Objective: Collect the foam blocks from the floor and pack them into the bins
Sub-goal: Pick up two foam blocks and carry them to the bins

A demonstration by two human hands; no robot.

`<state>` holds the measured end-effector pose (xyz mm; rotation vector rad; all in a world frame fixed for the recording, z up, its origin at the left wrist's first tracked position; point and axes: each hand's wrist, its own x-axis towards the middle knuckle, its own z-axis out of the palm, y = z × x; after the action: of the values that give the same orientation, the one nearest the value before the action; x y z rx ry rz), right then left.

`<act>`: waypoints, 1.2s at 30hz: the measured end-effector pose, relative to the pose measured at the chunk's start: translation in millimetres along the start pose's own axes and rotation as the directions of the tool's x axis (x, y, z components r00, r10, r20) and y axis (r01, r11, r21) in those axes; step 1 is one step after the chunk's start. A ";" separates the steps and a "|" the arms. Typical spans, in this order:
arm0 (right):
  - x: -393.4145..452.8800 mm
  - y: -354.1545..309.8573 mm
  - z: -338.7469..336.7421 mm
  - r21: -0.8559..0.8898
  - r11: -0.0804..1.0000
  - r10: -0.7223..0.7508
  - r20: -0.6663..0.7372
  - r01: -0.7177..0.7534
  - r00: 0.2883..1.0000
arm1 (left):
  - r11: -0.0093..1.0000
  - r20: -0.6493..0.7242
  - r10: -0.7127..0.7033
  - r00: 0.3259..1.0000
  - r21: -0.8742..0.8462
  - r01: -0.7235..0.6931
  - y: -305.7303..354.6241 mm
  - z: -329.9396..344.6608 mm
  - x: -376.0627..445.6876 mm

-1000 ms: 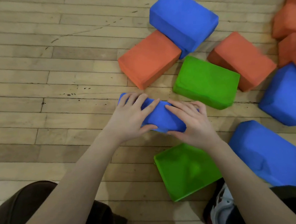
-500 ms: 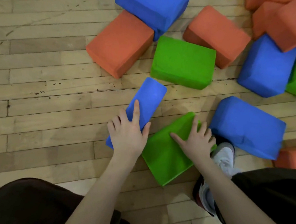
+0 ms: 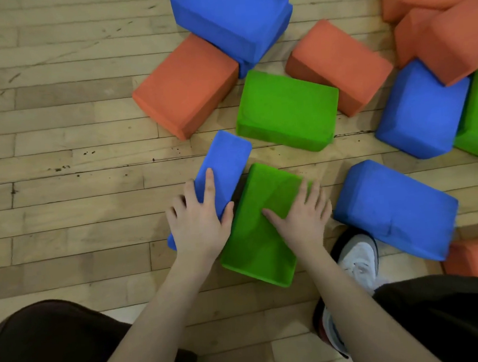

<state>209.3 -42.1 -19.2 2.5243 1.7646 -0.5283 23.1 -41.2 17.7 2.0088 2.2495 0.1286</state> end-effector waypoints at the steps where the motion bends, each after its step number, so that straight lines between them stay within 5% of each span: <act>1: -8.9 3.4 1.1 0.022 0.996 0.090 0.024 -0.091 0.996 | 1.000 0.012 -0.002 1.000 -0.014 0.002 0.9 -0.7 0.5; 5: -21.9 0.4 5.8 0.166 0.952 0.230 0.162 -0.256 0.960 | 0.999 0.045 0.018 0.999 -0.046 -0.016 3.5 -1.6 3.6; 9: -22.0 -4.1 -4.1 0.320 0.942 0.080 0.091 -0.105 0.993 | 0.992 0.099 -0.039 0.994 -0.116 0.051 -5.3 -4.4 7.4; 13: -31.9 -10.6 -23.4 0.640 0.766 -0.117 0.053 0.056 0.992 | 0.985 0.112 -0.088 0.990 -0.138 0.103 -11.8 -9.3 12.2; 20: -20.1 -39.7 -42.5 0.490 0.813 -0.259 -0.180 0.315 0.949 | 0.929 0.197 -0.202 0.959 -0.273 0.252 -8.8 -16.9 21.2; 25: 6.3 -70.3 -81.0 0.435 0.830 -0.301 -0.178 0.350 0.937 | 0.920 0.098 -0.245 0.965 -0.289 0.263 -7.3 -52.8 42.4; 36: -5.2 -114.7 -379.7 0.338 0.898 -0.296 -0.012 0.283 0.955 | 0.877 0.094 -0.344 0.934 -0.324 0.355 56.9 -343.3 68.8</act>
<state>202.9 72.3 360.6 2.4292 2.2214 -0.9634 20.6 39.9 363.0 1.4015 2.3345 0.4089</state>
